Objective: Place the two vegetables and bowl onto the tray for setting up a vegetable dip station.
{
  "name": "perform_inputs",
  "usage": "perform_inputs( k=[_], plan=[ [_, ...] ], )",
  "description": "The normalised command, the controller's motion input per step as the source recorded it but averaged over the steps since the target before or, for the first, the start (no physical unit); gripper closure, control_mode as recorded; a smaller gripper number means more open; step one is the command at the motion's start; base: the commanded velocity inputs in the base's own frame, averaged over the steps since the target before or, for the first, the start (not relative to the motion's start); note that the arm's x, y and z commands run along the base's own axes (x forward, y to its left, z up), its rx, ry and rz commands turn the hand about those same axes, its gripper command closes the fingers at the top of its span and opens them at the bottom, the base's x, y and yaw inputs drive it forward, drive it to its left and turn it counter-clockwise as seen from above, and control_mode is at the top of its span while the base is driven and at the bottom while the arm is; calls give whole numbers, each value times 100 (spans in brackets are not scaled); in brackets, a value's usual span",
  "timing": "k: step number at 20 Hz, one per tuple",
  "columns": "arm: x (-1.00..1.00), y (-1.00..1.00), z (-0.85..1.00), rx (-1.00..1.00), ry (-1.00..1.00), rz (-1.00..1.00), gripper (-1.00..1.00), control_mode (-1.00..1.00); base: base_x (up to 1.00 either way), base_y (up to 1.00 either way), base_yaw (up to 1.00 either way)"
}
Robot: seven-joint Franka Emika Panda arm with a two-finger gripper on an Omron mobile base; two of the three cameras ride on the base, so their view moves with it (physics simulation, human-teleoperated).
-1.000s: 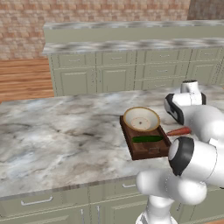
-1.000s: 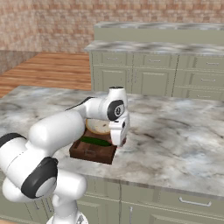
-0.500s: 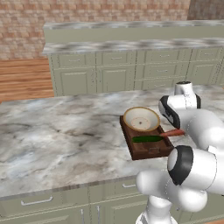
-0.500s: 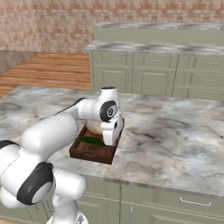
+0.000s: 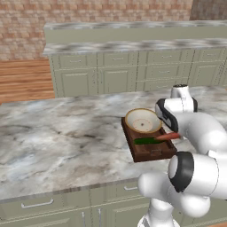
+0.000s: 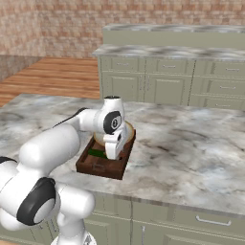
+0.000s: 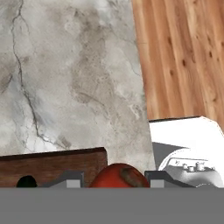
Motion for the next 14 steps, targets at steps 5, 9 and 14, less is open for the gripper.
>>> perform_inputs(
  k=[5,9,14],
  plan=[
    [5,21,-13,7,0,1,100,-100,0,0,0],
    [8,17,-15,7,0,4,100,-100,0,0,0],
    [6,11,-10,6,0,10,100,-100,0,0,0]
  ],
)
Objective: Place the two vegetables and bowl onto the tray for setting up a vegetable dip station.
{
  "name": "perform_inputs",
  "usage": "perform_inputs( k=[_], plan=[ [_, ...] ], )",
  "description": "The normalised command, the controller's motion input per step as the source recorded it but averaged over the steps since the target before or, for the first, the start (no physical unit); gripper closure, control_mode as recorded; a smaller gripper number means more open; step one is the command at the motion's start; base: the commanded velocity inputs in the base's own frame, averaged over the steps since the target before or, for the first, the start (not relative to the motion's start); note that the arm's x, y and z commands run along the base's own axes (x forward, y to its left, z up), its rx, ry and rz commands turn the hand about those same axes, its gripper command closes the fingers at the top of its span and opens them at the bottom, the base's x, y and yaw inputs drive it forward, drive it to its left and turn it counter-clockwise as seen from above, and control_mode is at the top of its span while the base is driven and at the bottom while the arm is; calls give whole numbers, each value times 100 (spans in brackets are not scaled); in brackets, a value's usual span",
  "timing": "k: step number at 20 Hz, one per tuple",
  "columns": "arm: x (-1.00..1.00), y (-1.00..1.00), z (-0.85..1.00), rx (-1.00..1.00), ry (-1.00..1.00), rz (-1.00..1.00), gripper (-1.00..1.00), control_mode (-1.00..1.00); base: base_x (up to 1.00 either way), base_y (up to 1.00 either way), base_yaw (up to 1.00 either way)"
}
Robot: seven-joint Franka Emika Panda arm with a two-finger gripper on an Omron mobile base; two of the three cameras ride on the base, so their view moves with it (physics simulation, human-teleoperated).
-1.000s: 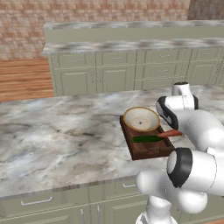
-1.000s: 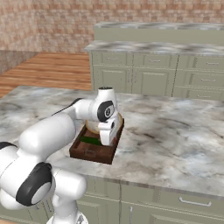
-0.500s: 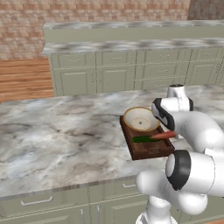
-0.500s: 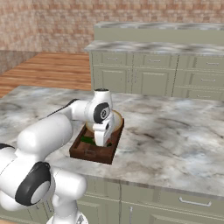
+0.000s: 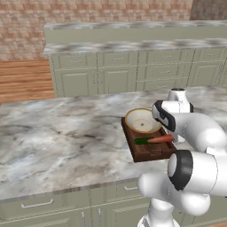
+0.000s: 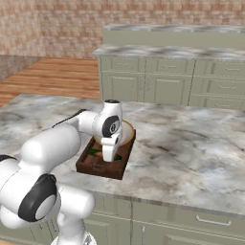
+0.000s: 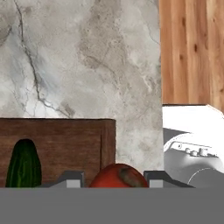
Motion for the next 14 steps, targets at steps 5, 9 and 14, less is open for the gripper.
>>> perform_inputs(
  k=[5,9,14],
  plan=[
    [8,14,-8,4,0,10,100,-100,0,0,0],
    [8,11,-10,0,0,9,100,-100,0,0,0],
    [7,10,-10,1,0,2,100,-100,0,0,0]
  ],
)
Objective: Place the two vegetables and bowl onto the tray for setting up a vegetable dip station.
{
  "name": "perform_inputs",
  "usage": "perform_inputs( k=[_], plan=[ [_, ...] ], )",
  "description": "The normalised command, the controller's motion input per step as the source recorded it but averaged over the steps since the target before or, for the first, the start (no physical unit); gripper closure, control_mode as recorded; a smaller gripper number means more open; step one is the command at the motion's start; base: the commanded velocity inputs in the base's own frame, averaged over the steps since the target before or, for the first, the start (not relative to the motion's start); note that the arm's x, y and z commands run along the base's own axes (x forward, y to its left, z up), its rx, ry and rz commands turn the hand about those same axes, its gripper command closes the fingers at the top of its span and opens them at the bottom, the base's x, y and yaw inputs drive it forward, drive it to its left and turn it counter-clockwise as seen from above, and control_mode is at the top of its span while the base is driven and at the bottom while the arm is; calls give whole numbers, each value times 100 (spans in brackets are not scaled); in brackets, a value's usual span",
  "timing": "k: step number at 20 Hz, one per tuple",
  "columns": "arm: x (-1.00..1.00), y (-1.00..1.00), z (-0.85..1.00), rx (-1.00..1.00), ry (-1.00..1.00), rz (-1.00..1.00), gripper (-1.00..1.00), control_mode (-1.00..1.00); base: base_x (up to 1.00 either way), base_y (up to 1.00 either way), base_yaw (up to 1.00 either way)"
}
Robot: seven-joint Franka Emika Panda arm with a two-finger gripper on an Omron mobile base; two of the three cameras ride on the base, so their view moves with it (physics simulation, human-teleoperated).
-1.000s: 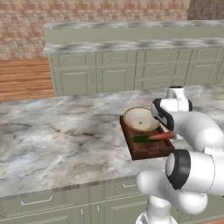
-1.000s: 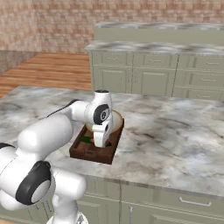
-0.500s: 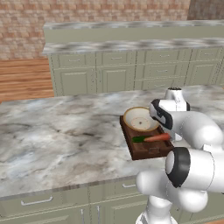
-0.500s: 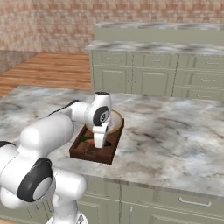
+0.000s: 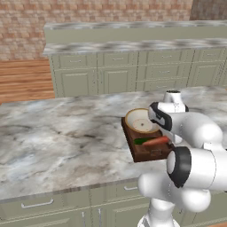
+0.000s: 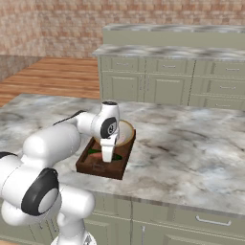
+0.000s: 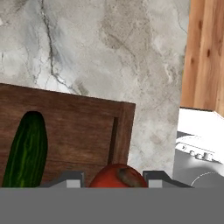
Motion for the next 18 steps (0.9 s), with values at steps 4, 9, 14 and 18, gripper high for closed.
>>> perform_inputs(
  k=[4,9,14,18],
  plan=[
    [1,8,-13,0,0,0,100,-100,0,0,0],
    [0,6,-14,0,0,0,100,-100,0,0,0],
    [1,6,-12,0,0,0,100,-100,0,0,0],
    [2,4,-8,1,0,0,100,-100,0,0,0]
  ],
)
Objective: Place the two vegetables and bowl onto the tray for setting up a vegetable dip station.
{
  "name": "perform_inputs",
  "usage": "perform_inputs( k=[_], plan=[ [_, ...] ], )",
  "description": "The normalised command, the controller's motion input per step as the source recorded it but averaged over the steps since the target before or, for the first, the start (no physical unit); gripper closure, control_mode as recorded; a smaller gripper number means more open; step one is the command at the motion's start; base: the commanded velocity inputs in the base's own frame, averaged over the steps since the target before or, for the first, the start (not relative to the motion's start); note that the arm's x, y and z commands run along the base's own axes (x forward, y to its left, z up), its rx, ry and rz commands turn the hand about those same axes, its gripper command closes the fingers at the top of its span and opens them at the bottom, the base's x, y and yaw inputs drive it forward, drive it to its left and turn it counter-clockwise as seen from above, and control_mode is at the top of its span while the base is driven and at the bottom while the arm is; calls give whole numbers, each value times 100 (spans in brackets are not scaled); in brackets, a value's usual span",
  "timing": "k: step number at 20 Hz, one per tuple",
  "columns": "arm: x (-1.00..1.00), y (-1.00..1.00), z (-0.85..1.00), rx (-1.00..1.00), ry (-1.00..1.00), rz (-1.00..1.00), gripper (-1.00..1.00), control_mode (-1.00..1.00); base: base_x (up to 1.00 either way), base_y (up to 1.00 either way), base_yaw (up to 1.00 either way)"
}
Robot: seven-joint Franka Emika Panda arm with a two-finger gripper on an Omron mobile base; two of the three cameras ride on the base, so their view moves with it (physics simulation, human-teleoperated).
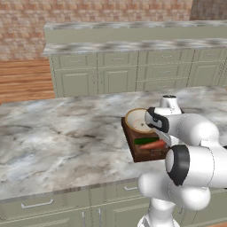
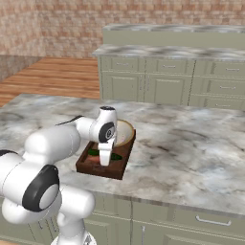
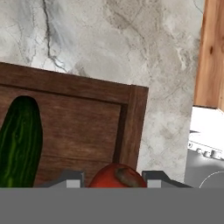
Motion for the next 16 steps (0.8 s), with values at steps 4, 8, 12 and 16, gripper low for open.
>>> perform_inputs(
  k=[4,8,12,16],
  plan=[
    [0,5,-8,2,0,0,100,-100,0,0,0],
    [1,0,-7,2,0,0,100,-100,0,0,0],
    [5,0,-6,1,0,0,100,-100,0,0,0],
    [11,0,-7,1,0,0,100,-100,0,0,0]
  ],
)
